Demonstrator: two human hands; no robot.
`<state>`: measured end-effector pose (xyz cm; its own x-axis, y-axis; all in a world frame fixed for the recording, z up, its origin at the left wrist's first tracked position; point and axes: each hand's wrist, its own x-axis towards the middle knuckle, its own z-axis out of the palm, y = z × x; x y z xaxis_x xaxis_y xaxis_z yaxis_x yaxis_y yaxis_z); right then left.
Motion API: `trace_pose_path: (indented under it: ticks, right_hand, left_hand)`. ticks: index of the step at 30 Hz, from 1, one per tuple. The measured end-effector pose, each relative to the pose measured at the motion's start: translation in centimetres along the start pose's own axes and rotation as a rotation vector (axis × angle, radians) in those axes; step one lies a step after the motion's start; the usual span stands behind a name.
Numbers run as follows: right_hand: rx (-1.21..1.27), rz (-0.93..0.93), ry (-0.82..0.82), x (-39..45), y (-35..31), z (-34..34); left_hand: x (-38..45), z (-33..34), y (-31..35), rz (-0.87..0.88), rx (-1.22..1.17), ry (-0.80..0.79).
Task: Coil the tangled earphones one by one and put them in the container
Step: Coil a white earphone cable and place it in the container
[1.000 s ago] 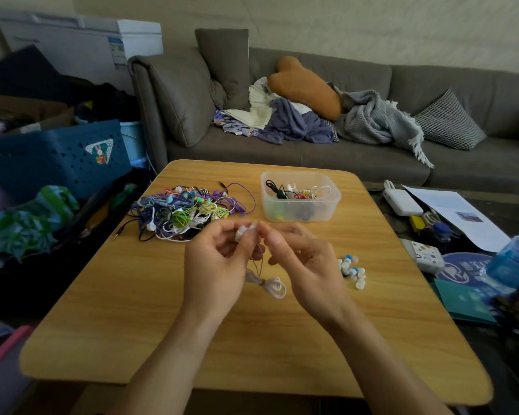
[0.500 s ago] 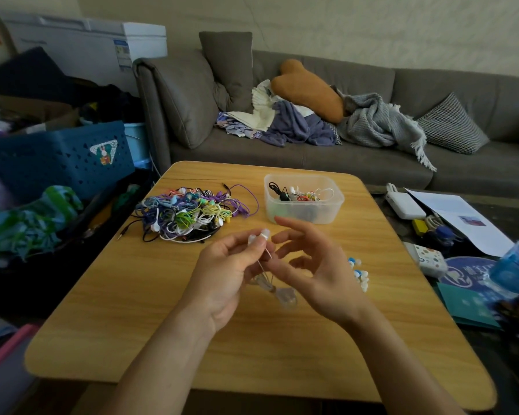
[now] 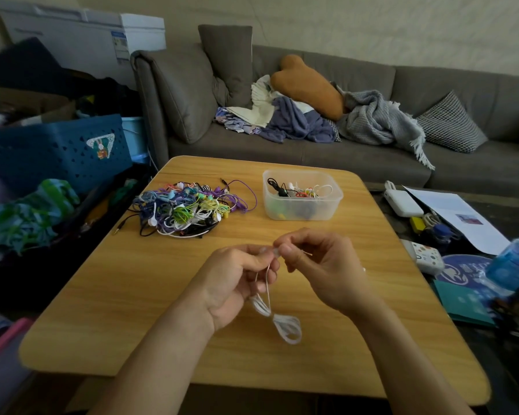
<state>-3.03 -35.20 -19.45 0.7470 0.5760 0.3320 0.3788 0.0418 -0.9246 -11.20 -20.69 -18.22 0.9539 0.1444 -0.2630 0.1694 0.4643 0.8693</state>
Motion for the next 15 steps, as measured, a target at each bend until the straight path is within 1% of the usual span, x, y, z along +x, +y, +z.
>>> trace_pose_path:
  ticks: [2, 3, 5, 7, 9, 11, 13, 15]
  right_hand:
    - [-0.005, 0.013, 0.005, 0.0, 0.1, 0.2]
    - [-0.001, 0.035, 0.025, 0.1, 0.2, 0.4]
    - [0.092, 0.113, 0.091, 0.1, 0.2, 1.4]
    - [0.285, 0.225, 0.153, 0.3, 0.1, 2.6]
    - [0.407, 0.280, 0.224, 0.4, -0.1, 3.6]
    - [0.380, 0.267, 0.287, 0.4, -0.1, 4.3]
    - [0.334, 0.241, 0.340, 0.2, -0.1, 4.8]
    - [0.375, 0.261, 0.355, 0.1, -0.3, 5.2]
  left_hand:
    - [-0.1, 0.2, 0.1, -0.032, -0.048, 0.027]
    - [-0.1, 0.4, 0.0, 0.014, -0.020, 0.067]
    - [0.1, 0.5, -0.5, 0.228, 0.200, 0.216]
    - [0.4, 0.7, -1.1, 0.472, 0.416, 0.344]
    - [0.7, 0.7, -1.5, 0.619, 0.503, 0.405]
    - [0.9, 0.6, -1.8, 0.694, 0.549, 0.460]
    - [0.9, 0.5, -2.0, 0.729, 0.577, 0.499]
    - [0.9, 0.6, -2.1, 0.773, 0.615, 0.540]
